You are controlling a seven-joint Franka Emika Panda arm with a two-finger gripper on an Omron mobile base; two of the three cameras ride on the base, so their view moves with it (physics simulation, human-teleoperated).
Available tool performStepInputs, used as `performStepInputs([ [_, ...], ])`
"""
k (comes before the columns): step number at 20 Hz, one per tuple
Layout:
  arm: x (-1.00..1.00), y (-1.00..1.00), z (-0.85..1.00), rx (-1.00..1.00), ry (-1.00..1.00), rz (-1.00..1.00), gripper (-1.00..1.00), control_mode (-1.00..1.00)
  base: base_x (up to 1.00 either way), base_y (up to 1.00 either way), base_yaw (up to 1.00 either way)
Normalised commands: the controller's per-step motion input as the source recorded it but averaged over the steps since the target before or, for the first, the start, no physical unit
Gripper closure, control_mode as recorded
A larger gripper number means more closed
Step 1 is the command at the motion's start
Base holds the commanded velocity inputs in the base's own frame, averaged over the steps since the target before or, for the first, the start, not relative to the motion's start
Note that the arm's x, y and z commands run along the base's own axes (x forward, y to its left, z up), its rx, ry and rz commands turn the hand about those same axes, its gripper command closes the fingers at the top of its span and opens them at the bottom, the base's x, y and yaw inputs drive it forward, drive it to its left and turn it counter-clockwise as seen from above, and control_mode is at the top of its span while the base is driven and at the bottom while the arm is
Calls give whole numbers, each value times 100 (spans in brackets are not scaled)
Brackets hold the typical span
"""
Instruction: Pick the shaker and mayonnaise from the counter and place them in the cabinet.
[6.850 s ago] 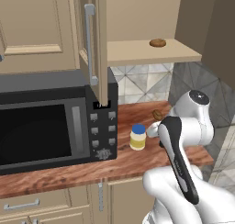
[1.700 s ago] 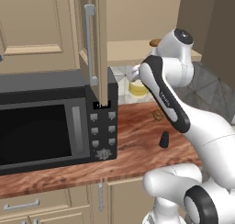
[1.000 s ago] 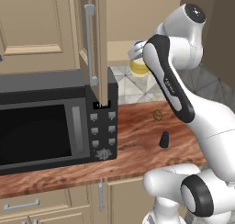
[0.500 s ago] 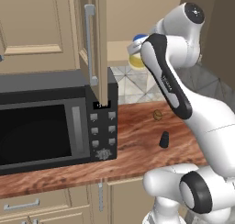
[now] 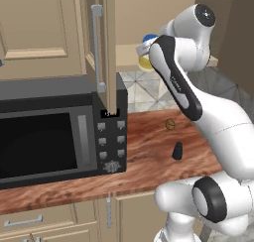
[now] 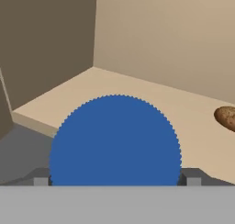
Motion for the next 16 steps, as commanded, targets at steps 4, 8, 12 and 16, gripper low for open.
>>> performStepInputs([
  [4, 36, -7, 0, 0, 0, 0, 100, -100, 0, 0, 0],
  [8, 38, -6, 0, 0, 0, 0, 100, -100, 0, 0, 0],
  [12, 39, -5, 0, 0, 0, 0, 100, -100, 0, 0, 0],
  [16, 44, -4, 0, 0, 0, 0, 100, -100, 0, 0, 0],
])
